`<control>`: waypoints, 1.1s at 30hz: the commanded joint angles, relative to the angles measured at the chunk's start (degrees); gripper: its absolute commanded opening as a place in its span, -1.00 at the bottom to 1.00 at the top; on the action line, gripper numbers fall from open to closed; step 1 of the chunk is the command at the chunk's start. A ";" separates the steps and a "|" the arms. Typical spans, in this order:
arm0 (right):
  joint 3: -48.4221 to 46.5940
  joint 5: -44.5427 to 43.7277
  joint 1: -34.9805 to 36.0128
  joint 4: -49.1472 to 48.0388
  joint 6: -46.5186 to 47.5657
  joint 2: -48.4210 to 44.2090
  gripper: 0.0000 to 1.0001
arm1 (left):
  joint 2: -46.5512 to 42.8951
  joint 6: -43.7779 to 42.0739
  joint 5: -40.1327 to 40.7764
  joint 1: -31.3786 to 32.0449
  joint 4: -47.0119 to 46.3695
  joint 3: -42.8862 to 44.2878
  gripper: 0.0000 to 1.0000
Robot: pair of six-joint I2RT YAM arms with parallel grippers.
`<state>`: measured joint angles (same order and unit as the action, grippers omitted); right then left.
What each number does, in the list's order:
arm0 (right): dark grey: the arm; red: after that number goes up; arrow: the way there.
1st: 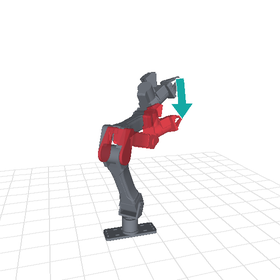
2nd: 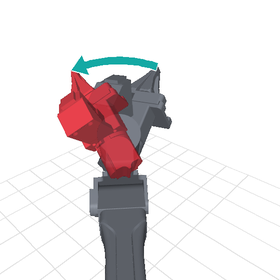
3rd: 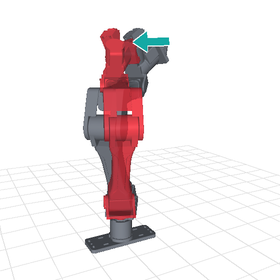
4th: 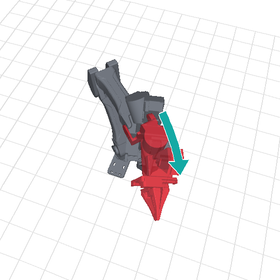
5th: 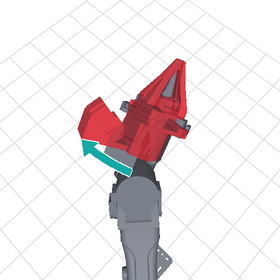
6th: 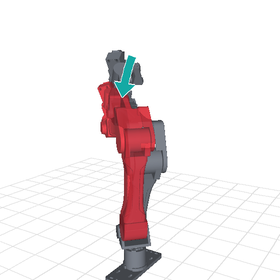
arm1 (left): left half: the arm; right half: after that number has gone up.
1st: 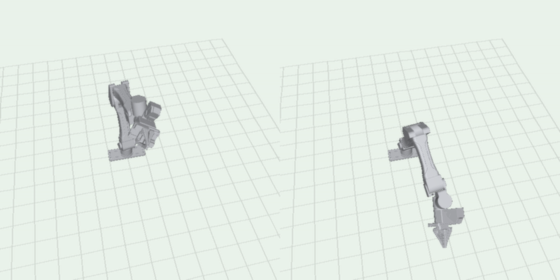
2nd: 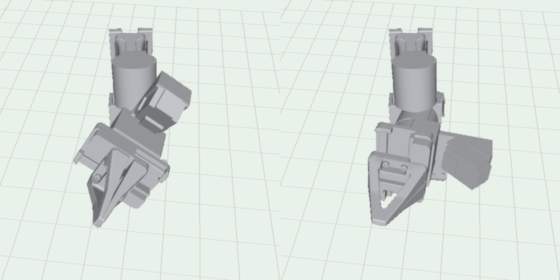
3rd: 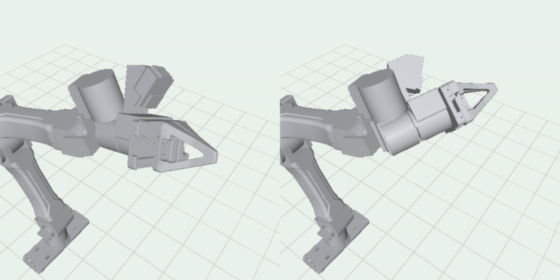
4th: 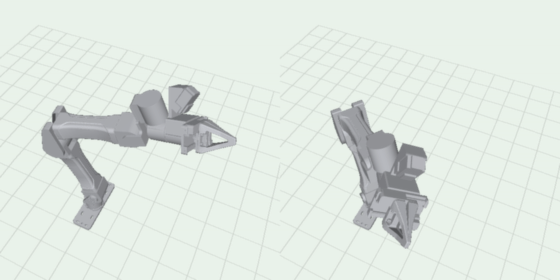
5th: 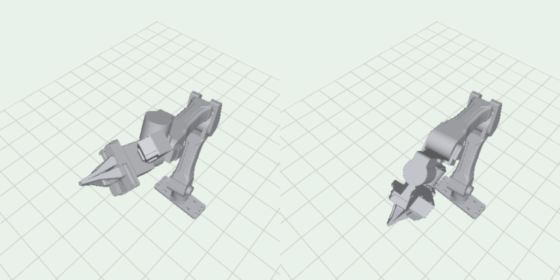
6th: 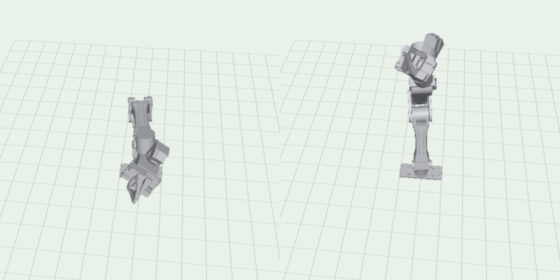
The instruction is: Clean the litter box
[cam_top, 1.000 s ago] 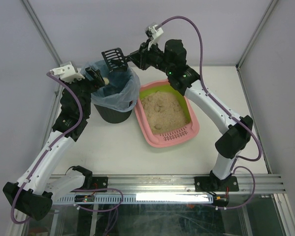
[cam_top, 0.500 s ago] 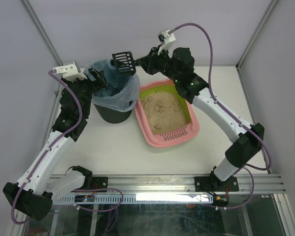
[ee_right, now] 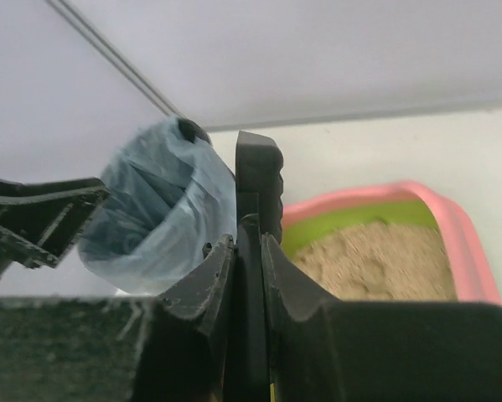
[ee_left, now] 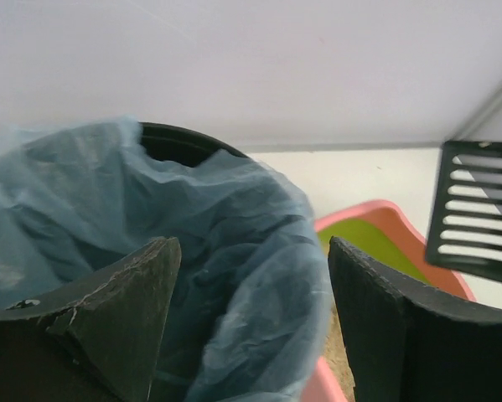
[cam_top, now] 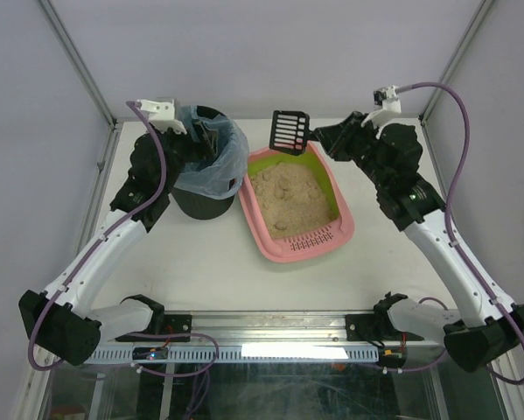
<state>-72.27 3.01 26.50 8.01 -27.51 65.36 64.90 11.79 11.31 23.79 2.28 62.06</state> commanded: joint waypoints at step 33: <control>-26.67 -50.71 18.97 40.29 27.80 31.04 -1.00 | -7.43 0.66 5.13 17.58 -4.95 -2.04 0.29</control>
<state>-93.30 -36.42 43.53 45.12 -5.21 93.56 60.45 15.09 16.36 41.28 5.80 63.22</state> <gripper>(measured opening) 0.175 0.644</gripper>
